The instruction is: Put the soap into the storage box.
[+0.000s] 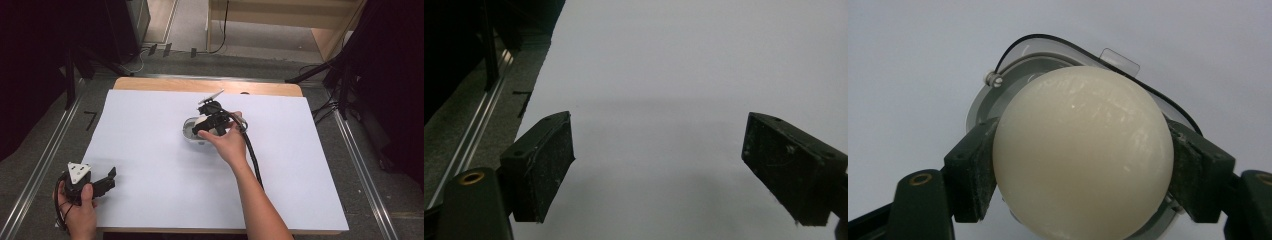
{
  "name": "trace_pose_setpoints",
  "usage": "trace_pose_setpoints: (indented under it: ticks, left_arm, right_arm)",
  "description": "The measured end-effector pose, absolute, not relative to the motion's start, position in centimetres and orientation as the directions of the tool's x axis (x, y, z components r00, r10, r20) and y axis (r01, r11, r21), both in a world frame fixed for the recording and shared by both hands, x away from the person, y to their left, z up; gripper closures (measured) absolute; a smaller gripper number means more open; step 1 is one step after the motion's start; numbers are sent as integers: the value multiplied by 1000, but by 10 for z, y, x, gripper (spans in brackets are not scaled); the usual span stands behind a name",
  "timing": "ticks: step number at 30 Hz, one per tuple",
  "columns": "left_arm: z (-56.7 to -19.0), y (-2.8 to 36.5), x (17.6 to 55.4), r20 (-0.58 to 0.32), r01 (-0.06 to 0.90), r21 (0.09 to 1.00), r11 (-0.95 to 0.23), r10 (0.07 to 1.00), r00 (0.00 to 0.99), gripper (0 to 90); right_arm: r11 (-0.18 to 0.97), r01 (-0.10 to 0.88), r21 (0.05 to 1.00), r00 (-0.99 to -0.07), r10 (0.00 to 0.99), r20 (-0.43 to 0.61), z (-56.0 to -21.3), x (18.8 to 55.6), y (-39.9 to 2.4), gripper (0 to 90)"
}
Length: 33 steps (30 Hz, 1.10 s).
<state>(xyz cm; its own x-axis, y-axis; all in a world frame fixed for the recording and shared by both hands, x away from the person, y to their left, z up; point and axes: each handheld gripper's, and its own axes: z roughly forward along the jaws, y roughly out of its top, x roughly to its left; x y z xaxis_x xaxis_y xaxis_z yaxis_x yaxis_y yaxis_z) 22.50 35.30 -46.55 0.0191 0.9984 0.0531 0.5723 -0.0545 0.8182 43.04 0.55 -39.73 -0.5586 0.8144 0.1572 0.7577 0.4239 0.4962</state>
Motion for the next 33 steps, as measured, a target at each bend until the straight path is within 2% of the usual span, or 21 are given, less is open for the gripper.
trace_pose_setpoints:
  ticks: [33]
  left_arm:
    - [-465,353,225,53,577,815,-53,998,17,143]
  right_arm:
    - [415,792,448,-531,829,173,-417,441,11,245]
